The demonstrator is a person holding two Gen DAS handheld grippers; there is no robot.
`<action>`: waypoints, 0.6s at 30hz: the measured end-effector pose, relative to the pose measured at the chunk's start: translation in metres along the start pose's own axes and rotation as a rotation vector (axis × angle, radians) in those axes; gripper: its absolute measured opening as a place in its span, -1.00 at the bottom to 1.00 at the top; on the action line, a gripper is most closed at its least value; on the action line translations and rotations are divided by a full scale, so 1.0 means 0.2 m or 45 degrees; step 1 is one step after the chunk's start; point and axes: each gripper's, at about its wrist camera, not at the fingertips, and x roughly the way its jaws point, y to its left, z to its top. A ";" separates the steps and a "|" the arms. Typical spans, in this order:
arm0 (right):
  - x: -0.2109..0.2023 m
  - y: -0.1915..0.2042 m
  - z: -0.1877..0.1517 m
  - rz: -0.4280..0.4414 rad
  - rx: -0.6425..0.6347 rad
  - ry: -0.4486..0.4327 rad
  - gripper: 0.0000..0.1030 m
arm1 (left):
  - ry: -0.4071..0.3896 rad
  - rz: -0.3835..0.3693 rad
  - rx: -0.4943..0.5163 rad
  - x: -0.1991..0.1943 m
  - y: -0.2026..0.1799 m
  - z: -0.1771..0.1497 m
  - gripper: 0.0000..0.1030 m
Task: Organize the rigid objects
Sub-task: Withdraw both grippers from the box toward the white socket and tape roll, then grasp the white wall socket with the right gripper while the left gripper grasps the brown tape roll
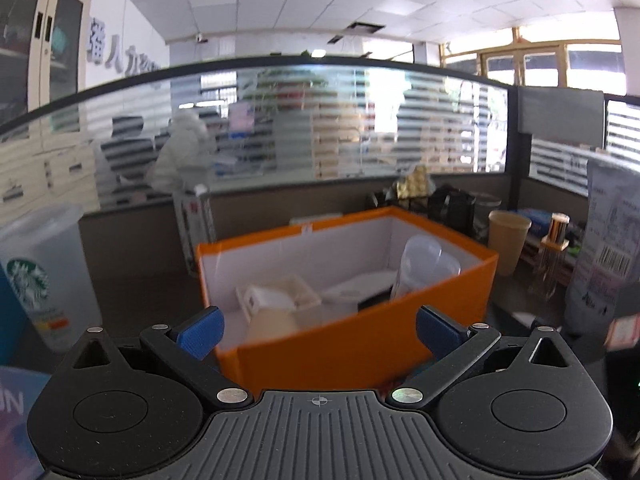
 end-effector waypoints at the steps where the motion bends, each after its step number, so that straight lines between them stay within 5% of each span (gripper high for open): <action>1: -0.01 0.00 0.00 0.006 -0.003 0.004 0.79 | 0.010 0.002 -0.002 0.00 0.00 -0.02 1.00; 8: -0.16 -0.11 -0.07 0.033 0.123 -0.082 0.68 | 0.102 -0.044 0.016 0.02 -0.06 -0.13 1.00; 18: -0.35 -0.35 -0.22 -0.026 0.326 -0.139 0.68 | 0.178 -0.249 0.224 0.05 -0.41 -0.28 1.00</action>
